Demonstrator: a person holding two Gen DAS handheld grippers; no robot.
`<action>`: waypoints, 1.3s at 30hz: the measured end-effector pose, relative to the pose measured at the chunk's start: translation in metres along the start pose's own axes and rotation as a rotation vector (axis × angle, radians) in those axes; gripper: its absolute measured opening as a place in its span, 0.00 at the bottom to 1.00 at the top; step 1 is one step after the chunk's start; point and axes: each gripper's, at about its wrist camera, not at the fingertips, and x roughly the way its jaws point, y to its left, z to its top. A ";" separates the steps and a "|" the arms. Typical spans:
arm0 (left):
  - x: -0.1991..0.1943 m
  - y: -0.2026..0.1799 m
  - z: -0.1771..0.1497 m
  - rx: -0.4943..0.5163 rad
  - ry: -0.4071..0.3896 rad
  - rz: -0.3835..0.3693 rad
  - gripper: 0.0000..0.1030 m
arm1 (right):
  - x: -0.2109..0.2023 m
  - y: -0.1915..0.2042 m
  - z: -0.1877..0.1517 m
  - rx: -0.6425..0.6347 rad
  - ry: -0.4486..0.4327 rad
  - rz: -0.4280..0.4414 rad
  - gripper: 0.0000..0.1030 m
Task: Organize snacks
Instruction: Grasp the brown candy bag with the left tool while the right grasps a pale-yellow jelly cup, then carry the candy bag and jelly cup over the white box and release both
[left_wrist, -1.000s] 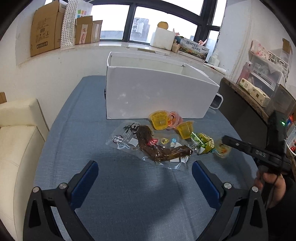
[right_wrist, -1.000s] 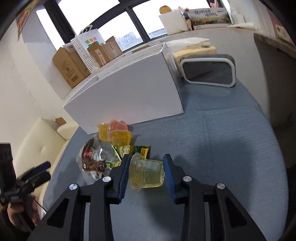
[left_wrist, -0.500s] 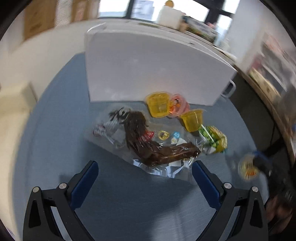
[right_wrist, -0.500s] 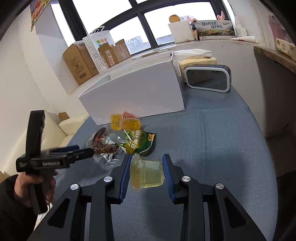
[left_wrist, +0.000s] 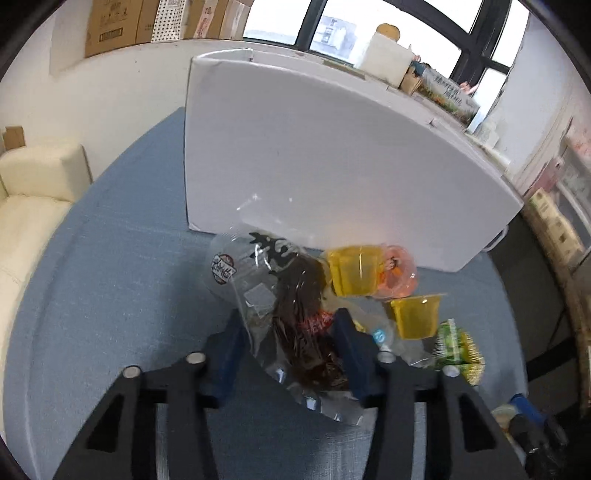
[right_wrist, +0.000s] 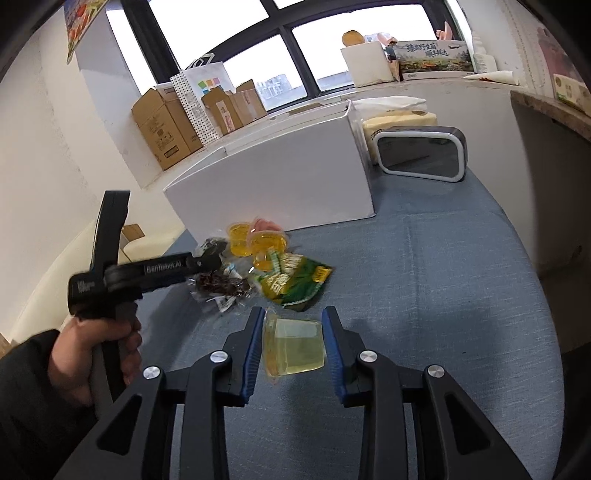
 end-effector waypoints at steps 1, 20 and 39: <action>-0.004 -0.002 0.000 0.023 -0.020 -0.003 0.39 | 0.001 0.002 -0.001 -0.011 0.002 -0.003 0.33; -0.122 -0.002 -0.001 0.187 -0.251 -0.076 0.23 | 0.014 0.026 -0.006 -0.109 0.033 -0.034 0.32; -0.178 -0.026 0.118 0.300 -0.501 -0.064 0.23 | -0.014 0.066 0.136 -0.262 -0.210 -0.029 0.32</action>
